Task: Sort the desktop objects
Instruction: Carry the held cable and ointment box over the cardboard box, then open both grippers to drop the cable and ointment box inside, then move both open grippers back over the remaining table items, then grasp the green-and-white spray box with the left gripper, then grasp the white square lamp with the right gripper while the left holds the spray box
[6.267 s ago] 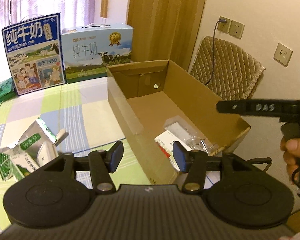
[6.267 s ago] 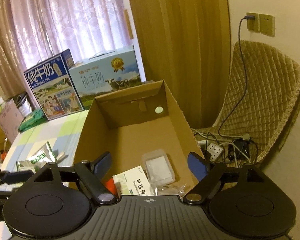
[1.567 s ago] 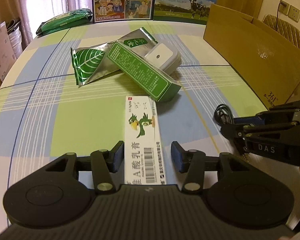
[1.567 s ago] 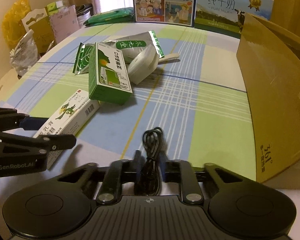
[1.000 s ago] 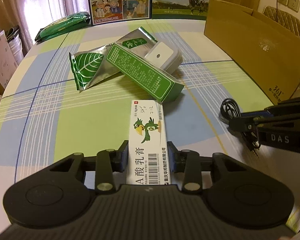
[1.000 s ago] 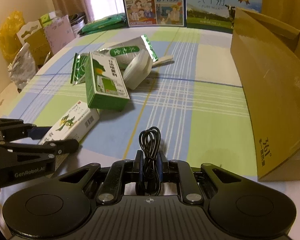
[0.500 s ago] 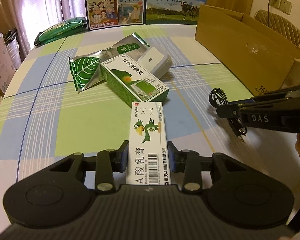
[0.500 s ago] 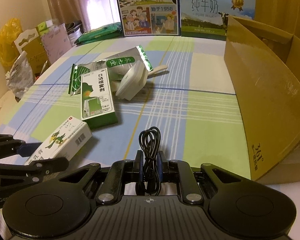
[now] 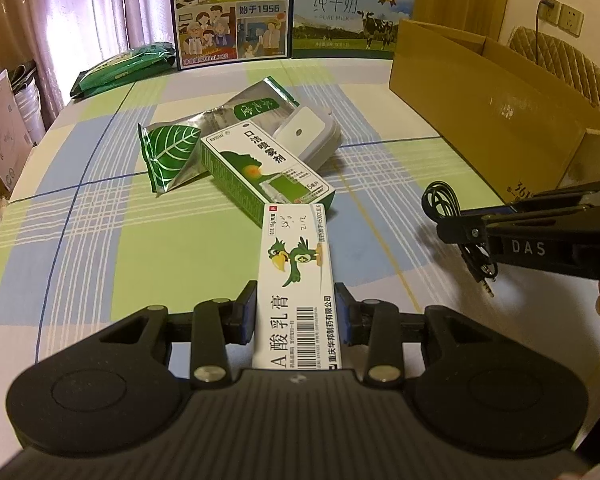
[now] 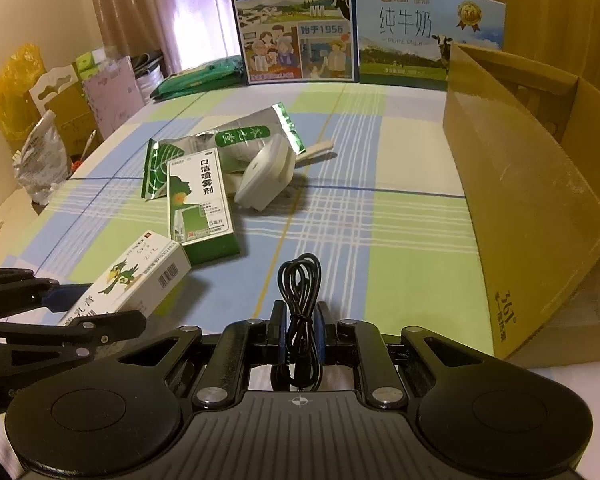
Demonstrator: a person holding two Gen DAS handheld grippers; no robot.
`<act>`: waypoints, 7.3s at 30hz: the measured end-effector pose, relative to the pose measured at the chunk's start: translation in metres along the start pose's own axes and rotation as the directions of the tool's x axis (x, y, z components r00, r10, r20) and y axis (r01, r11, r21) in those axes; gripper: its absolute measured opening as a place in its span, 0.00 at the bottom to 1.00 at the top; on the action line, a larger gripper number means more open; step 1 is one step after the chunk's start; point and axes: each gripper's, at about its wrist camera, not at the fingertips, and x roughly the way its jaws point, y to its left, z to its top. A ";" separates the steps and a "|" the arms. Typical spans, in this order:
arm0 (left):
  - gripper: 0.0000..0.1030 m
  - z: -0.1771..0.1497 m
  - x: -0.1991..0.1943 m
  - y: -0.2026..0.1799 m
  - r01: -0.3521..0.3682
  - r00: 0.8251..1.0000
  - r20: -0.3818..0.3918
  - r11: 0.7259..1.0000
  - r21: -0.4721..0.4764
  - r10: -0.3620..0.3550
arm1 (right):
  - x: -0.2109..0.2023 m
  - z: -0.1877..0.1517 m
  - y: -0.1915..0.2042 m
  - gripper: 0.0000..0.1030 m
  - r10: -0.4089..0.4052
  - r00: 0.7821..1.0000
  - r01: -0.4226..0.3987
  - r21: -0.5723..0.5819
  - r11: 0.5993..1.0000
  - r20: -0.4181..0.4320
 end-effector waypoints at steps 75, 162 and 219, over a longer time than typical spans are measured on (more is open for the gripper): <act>0.32 0.175 0.057 -0.242 0.257 0.962 0.063 0.957 0.134 -0.267 | -0.113 0.063 -0.245 0.10 -0.217 0.966 0.180 0.241 0.954 0.138; 0.98 0.022 -0.018 0.047 -0.111 0.987 0.085 0.969 -0.223 0.133 | -0.014 0.071 0.002 0.98 0.131 0.985 -0.133 0.015 0.991 0.112; 0.49 0.055 0.068 0.083 -0.106 0.993 -0.071 0.974 -0.199 0.094 | 0.113 0.103 0.020 0.87 0.125 0.992 -0.127 -0.167 0.978 -0.022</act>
